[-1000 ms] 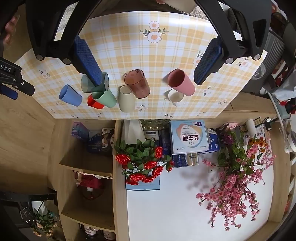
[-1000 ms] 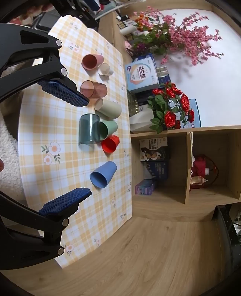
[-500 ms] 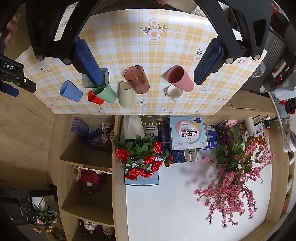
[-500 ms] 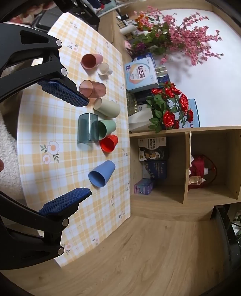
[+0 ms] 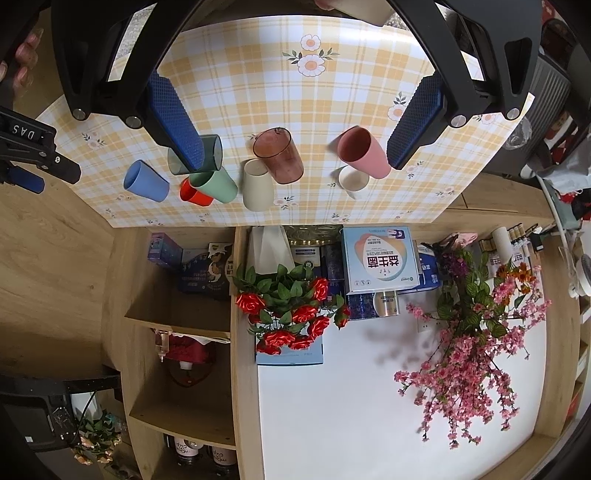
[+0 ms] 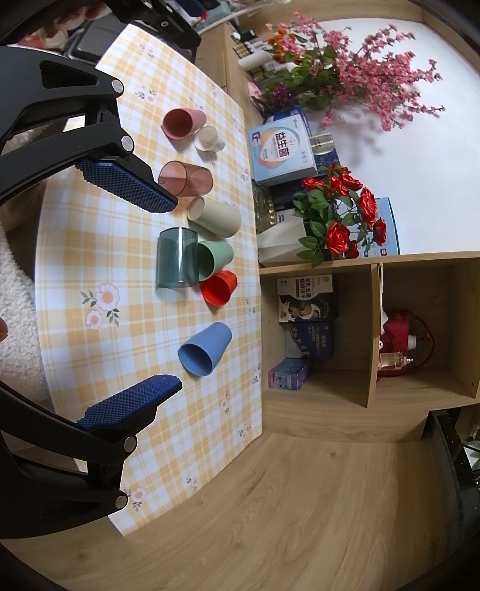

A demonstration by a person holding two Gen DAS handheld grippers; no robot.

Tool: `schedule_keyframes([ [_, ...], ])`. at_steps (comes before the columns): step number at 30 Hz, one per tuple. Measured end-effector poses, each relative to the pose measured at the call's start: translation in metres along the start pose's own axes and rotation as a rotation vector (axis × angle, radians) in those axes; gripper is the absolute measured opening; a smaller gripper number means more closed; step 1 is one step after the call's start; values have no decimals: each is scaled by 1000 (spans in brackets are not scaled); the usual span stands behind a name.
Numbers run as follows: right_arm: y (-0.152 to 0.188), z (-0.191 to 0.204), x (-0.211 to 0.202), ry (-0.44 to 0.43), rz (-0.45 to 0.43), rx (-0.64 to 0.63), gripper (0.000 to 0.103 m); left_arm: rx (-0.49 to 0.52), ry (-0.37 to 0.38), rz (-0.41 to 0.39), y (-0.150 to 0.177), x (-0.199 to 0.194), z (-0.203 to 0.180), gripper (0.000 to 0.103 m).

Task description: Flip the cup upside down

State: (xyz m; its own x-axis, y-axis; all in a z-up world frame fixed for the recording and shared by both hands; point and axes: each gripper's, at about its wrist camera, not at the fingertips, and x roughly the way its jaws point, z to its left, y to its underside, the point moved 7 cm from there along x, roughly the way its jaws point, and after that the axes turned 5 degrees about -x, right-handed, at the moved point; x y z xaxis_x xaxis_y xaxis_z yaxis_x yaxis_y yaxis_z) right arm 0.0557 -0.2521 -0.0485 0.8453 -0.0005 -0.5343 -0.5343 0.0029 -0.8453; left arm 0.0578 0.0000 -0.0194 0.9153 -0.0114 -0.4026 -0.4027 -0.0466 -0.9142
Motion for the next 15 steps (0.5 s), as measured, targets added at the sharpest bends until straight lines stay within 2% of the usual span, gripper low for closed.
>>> schedule_keyframes([
  [15, 4, -1, 2, 4, 4, 9, 87, -5, -5, 1, 6, 1, 2, 97],
])
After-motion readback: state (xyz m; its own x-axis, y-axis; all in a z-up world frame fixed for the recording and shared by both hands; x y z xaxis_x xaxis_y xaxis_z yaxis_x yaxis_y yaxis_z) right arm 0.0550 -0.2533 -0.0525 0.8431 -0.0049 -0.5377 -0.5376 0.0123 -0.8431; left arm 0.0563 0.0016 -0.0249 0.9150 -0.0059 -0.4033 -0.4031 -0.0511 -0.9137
